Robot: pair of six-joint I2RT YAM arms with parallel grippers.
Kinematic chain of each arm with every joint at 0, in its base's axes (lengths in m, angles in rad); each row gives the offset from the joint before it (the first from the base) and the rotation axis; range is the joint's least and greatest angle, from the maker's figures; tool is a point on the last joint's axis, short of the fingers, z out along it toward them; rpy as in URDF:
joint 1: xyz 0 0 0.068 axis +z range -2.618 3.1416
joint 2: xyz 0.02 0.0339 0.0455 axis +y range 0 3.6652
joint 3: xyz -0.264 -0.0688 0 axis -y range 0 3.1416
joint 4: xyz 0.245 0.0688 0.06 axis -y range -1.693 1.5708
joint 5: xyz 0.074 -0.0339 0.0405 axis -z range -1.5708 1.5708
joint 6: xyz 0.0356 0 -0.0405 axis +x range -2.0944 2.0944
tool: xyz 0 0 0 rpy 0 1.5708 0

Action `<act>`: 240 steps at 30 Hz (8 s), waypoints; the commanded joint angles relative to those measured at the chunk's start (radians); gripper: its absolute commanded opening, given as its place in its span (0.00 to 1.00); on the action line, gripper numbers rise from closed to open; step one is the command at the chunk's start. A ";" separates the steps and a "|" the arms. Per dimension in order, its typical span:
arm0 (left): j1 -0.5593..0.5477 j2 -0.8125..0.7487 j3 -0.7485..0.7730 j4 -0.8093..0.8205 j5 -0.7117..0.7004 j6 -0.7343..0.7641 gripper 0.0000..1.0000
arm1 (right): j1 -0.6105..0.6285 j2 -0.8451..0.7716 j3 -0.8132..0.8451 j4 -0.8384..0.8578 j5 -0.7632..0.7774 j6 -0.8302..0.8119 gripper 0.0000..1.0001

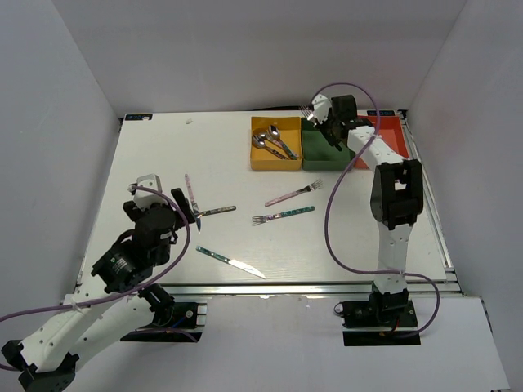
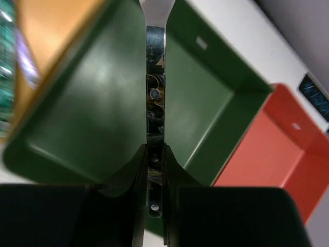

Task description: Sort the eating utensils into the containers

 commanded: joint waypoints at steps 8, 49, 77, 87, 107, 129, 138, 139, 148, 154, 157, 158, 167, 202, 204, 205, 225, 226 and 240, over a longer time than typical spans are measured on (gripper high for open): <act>-0.004 0.054 -0.005 0.023 0.036 0.022 0.98 | -0.071 0.050 0.000 0.046 -0.157 -0.107 0.13; -0.003 0.036 -0.008 0.029 0.059 0.030 0.98 | 0.381 -0.205 -0.600 -0.113 -0.181 -0.083 0.62; -0.003 0.032 -0.008 0.034 0.057 0.036 0.98 | 0.067 -0.020 0.076 -0.141 -0.048 0.004 0.00; -0.004 0.105 -0.006 0.037 0.071 0.045 0.98 | -0.011 0.154 0.224 -0.126 0.010 -0.064 0.00; -0.004 0.088 -0.006 0.034 0.060 0.039 0.98 | 0.290 -0.395 -0.350 0.072 0.885 0.663 0.89; -0.004 -0.006 -0.016 0.034 0.077 0.033 0.98 | 0.591 0.148 0.135 -0.904 0.897 2.166 0.87; -0.006 0.006 -0.016 0.035 0.085 0.036 0.98 | 0.524 0.102 -0.139 -0.551 0.719 2.050 0.73; -0.007 0.009 -0.016 0.037 0.085 0.036 0.98 | 0.515 0.106 -0.150 -0.538 0.710 2.035 0.70; -0.006 0.014 -0.016 0.035 0.085 0.036 0.98 | 0.478 0.038 -0.328 -0.454 0.616 2.013 0.17; -0.007 0.023 -0.014 0.035 0.087 0.036 0.98 | 0.489 -0.208 -0.499 -0.503 0.671 2.076 0.00; -0.006 0.025 -0.014 0.037 0.090 0.037 0.98 | 0.489 -0.384 -0.552 -0.471 0.756 2.005 0.00; -0.007 0.026 -0.014 0.038 0.091 0.037 0.98 | 0.487 -0.427 -0.587 -0.414 0.776 1.928 0.00; -0.006 0.016 -0.013 0.035 0.082 0.036 0.98 | 0.219 -0.455 -0.477 0.128 0.235 0.537 0.00; 0.012 0.350 0.191 -0.037 0.074 -0.174 0.98 | 0.034 -0.301 0.022 0.025 0.205 0.187 0.89; 0.080 0.504 0.254 -0.038 0.166 -0.179 0.98 | 0.061 -0.440 -0.102 -0.003 0.221 0.477 0.89; 0.188 0.549 0.279 -0.026 0.222 -0.170 0.98 | 0.061 -0.485 -0.168 -0.003 0.140 0.566 0.89; 0.565 1.382 0.652 0.109 0.467 -0.059 0.70 | 0.286 -1.357 -1.178 0.097 -0.141 0.892 0.89; 0.566 1.407 0.659 0.104 0.464 -0.061 0.68 | 0.288 -1.366 -1.173 0.089 -0.146 0.891 0.89; 0.639 1.405 0.530 0.235 0.522 -0.087 0.17 | 0.288 -1.475 -1.176 0.040 -0.052 0.915 0.89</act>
